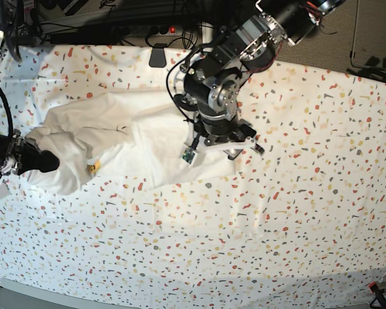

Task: Fold the T-shirt properly
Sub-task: 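Grasp the bundle's edges with both grippers and lift it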

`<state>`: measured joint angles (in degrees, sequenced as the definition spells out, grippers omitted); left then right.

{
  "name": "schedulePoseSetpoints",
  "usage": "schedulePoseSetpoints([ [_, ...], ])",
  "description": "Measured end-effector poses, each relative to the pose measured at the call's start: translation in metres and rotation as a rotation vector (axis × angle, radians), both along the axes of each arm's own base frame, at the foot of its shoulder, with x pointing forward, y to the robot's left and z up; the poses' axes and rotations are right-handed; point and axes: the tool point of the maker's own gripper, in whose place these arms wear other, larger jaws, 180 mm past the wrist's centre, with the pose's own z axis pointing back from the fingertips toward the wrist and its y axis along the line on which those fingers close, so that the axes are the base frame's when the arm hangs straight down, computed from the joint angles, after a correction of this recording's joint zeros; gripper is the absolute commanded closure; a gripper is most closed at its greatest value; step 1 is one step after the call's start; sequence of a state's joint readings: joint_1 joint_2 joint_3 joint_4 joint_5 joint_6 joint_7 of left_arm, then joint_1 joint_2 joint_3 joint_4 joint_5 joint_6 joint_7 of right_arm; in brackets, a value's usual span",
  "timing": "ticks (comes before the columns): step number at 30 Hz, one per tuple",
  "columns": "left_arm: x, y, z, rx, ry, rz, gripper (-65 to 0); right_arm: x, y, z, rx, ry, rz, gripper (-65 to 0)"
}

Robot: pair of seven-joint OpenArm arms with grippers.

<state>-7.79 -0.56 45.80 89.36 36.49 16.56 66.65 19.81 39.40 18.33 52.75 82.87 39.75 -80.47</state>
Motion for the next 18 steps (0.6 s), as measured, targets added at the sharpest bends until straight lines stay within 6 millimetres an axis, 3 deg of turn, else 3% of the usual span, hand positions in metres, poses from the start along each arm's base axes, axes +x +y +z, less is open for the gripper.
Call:
schedulePoseSetpoints([
  [6, 0.004, 0.021, 0.007, 0.098, -0.049, 0.033, -23.2, 0.009, 0.034, 0.007, 0.025, -0.062, 0.061, 0.0],
  [14, -0.001, 0.063, 0.0, 0.184, -0.038, 0.119, -23.2, 0.015, 0.07, 0.012, 0.073, -0.115, 0.111, 0.0],
  [18, -0.001, 0.067, -0.001, 0.195, -0.04, 0.122, -23.2, 0.017, 0.1, 0.006, 0.146, -0.118, 0.132, 0.0],
])
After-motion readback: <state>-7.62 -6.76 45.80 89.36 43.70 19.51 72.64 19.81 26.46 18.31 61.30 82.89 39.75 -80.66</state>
